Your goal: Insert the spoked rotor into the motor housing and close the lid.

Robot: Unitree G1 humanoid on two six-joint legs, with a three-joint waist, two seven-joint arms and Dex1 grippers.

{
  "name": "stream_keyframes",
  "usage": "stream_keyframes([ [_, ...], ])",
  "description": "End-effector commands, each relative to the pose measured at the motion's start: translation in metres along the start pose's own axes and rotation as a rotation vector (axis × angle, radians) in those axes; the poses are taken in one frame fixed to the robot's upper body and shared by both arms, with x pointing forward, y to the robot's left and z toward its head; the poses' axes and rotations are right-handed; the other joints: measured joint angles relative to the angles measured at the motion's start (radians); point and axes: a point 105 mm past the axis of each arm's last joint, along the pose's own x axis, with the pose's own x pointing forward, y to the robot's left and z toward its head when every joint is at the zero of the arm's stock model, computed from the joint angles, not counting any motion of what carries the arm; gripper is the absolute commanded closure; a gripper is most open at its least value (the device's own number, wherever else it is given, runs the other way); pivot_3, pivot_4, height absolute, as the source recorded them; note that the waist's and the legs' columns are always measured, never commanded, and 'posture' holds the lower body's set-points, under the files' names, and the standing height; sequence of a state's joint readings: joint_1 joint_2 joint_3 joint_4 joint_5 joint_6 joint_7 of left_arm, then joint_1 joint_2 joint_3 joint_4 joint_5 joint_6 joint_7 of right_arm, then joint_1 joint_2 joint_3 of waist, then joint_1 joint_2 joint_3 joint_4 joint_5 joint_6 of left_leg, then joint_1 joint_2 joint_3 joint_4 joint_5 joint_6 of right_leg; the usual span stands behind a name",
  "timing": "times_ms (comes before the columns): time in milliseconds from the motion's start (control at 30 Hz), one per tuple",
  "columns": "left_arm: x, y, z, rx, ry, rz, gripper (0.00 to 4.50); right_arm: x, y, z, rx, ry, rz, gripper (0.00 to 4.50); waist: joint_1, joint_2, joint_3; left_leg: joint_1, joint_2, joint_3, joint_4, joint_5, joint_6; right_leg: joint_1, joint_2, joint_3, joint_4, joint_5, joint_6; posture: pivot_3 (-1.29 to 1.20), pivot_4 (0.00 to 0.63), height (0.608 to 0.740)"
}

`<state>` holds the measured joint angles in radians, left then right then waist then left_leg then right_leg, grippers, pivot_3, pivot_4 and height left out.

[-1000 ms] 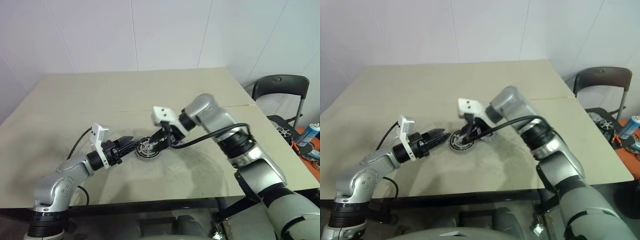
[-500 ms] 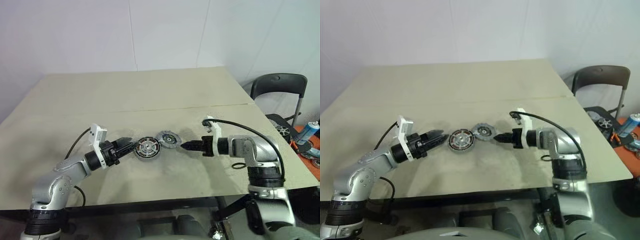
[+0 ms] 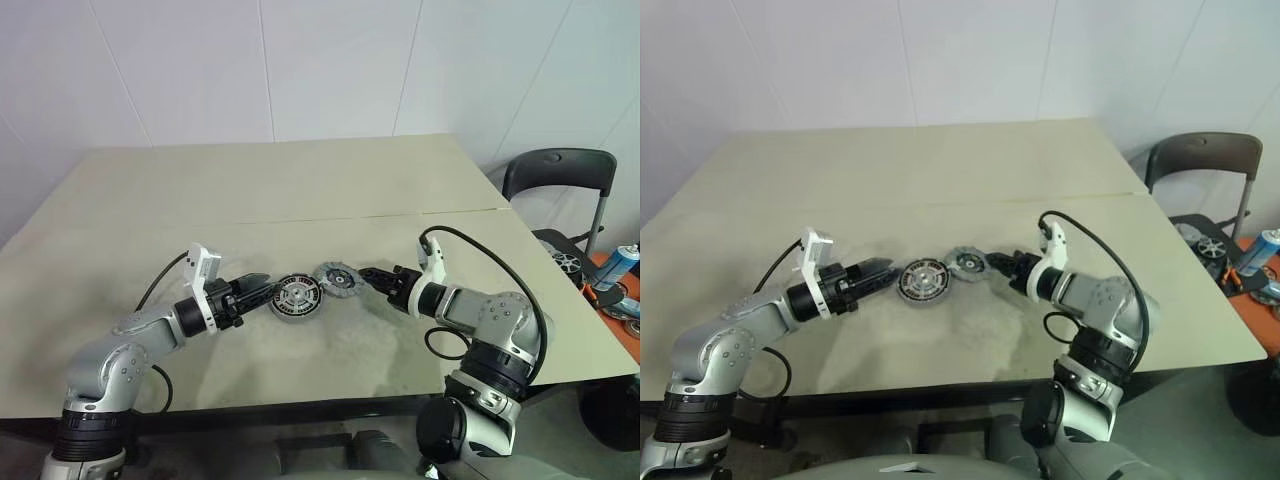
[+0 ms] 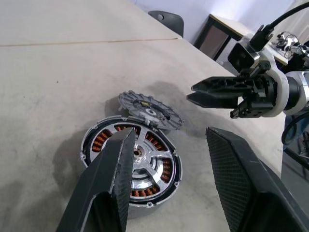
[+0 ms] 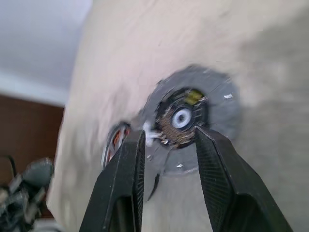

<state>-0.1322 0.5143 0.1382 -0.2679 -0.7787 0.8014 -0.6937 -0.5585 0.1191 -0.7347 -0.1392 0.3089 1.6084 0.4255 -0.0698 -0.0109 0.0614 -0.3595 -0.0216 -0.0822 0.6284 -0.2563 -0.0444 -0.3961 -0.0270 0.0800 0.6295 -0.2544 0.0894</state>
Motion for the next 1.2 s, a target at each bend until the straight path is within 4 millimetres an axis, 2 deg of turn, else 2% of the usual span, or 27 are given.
stream_keyframes([
  [33,-0.002,-0.007,0.015,0.036,-0.035,-0.018,2.03,-0.003,0.012,-0.006,0.001,-0.021,0.078,2.84,0.0,0.0,0.0,0.0,0.0,0.0,0.0,0.0,0.0,0.0,0.0,0.0,0.0,0.0,0.0,0.0,0.0,0.74],
  [200,-0.001,-0.007,0.016,0.034,-0.025,-0.019,2.03,-0.003,0.004,-0.025,0.028,0.032,0.076,2.84,-0.001,0.001,0.0,0.0,0.0,0.0,0.0,0.0,0.0,0.0,0.0,0.0,0.0,0.0,0.0,0.0,0.0,0.74],
  [400,0.001,-0.008,0.019,0.045,-0.016,-0.02,2.03,0.001,0.003,-0.027,0.046,0.051,0.064,2.84,-0.002,0.001,0.001,0.0,0.0,0.0,0.001,0.0,0.0,0.0,0.0,0.0,-0.001,-0.001,0.0,0.0,0.0,0.74],
  [633,0.002,-0.011,0.021,0.051,-0.016,-0.023,2.03,0.012,0.003,-0.037,0.071,0.078,0.049,2.84,-0.001,0.001,0.001,-0.003,0.0,0.0,0.0,0.0,0.0,-0.002,0.0,0.0,-0.002,-0.001,0.0,0.0,0.0,0.74],
  [933,0.004,-0.011,0.027,0.057,-0.011,-0.029,2.03,0.03,-0.007,-0.03,0.086,0.044,0.015,2.84,-0.008,0.0,0.0,-0.003,0.001,0.001,0.001,0.0,0.0,-0.002,0.0,0.0,-0.002,-0.001,0.0,0.0,0.0,0.74],
  [1067,0.005,-0.011,0.029,0.059,-0.012,-0.031,2.03,0.035,-0.001,-0.023,0.08,0.017,0.042,2.84,-0.019,-0.001,0.0,0.003,0.001,0.001,0.002,0.0,0.0,0.003,0.0,0.0,-0.002,-0.001,0.0,0.0,0.0,0.74],
  [1200,0.007,-0.012,0.029,0.062,-0.013,-0.03,2.03,0.039,0.001,-0.025,0.077,0.022,0.051,2.84,-0.033,0.0,0.0,0.002,0.001,0.0,0.001,0.0,0.0,0.003,0.0,0.0,-0.003,-0.001,0.0,0.0,0.0,0.74],
])
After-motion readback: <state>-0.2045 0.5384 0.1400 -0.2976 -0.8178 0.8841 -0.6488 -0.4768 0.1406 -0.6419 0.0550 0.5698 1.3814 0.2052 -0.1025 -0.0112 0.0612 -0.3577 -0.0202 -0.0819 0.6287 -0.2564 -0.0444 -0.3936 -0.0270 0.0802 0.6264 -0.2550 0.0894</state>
